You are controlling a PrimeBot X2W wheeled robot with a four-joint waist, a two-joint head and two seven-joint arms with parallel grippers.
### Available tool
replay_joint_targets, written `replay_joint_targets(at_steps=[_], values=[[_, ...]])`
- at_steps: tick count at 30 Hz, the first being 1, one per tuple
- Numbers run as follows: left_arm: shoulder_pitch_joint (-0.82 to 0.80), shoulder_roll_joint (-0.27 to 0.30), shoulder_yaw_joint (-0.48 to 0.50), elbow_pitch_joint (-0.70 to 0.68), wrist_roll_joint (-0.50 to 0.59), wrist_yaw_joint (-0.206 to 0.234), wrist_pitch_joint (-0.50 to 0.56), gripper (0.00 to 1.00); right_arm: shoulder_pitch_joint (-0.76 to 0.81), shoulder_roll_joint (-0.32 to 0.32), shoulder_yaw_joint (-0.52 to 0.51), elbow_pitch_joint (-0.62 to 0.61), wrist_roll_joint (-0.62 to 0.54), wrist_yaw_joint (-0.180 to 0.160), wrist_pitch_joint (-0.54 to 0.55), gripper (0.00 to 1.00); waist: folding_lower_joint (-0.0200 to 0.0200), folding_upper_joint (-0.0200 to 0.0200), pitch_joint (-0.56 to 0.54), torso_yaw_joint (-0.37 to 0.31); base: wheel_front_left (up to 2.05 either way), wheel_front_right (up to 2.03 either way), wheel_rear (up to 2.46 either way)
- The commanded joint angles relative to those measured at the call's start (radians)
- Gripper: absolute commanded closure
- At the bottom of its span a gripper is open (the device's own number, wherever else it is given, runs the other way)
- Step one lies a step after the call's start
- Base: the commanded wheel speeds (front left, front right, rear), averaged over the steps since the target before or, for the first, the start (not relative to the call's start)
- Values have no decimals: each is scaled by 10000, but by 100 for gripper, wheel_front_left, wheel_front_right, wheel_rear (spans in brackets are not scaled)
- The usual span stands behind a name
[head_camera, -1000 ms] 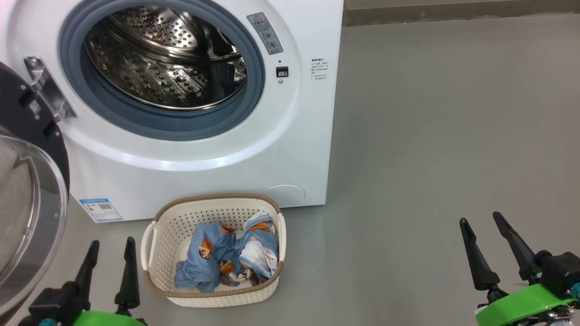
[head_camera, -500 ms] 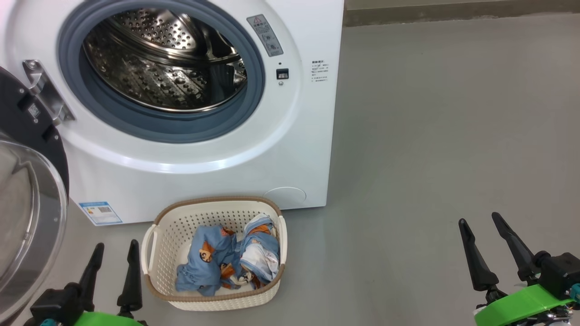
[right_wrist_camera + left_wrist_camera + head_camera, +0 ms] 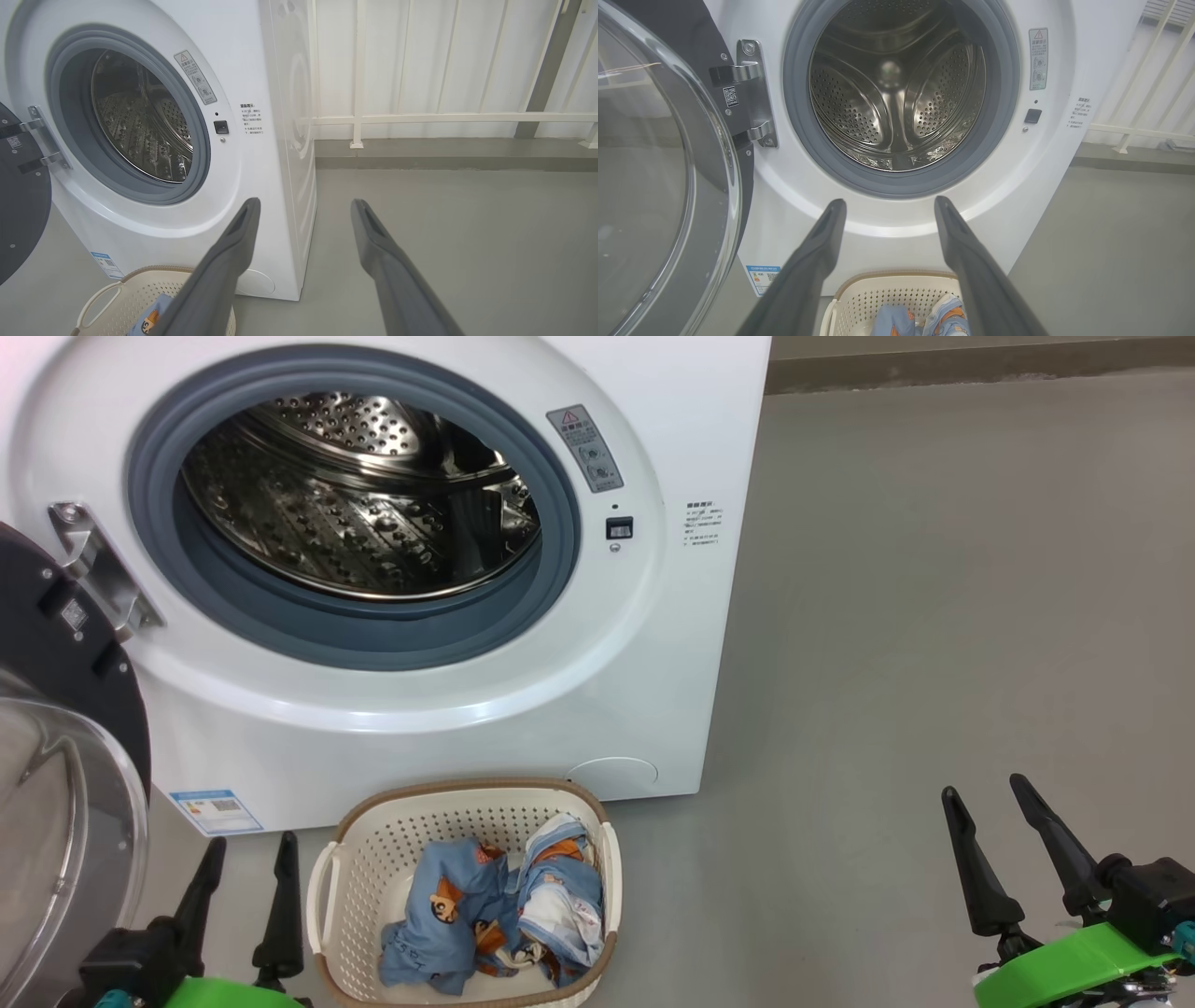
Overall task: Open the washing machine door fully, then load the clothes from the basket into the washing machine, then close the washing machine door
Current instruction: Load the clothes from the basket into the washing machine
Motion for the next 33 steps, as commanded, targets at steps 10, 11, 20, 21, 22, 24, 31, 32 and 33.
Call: replay_joint_targets(at_steps=[10,11,20,21,22,24,31,32,33], values=[[-321,-59,214,-64,58,-21,-55,0,-173,-124,151,-297,-75,44,-122,0,0,0,240,-63,6,-6,0],[-330,-97,177,14,52,-21,-55,0,-195,-119,152,-308,-75,44,-122,0,0,0,283,-72,0,0,0],[-784,-395,-201,940,74,-21,-55,0,-608,-30,99,-423,-91,44,-122,0,0,0,1060,-200,0,0,0],[-868,-431,-257,1058,62,-21,-55,0,-661,-15,91,-433,-94,44,-122,0,0,0,1169,-218,0,0,0],[-957,-463,-312,1184,48,-21,-55,0,-717,-3,87,-444,-98,44,-122,0,0,0,1277,-235,0,0,0],[-1146,-497,-407,1452,83,-21,-55,0,-831,25,87,-467,-106,44,-122,0,0,0,1483,-279,0,0,0],[-1876,-634,-532,2524,1,-21,-55,0,-1231,125,78,-569,-103,44,-122,0,0,0,2194,-461,0,0,0],[-1876,-634,-532,2524,1,-21,-55,0,-1231,125,78,-569,-103,44,-122,0,0,0,2194,-461,0,0,0],[-2009,-653,-583,2691,-1,-21,-55,0,-1286,139,71,-579,-103,44,-122,0,0,0,2305,-480,0,0,0]])
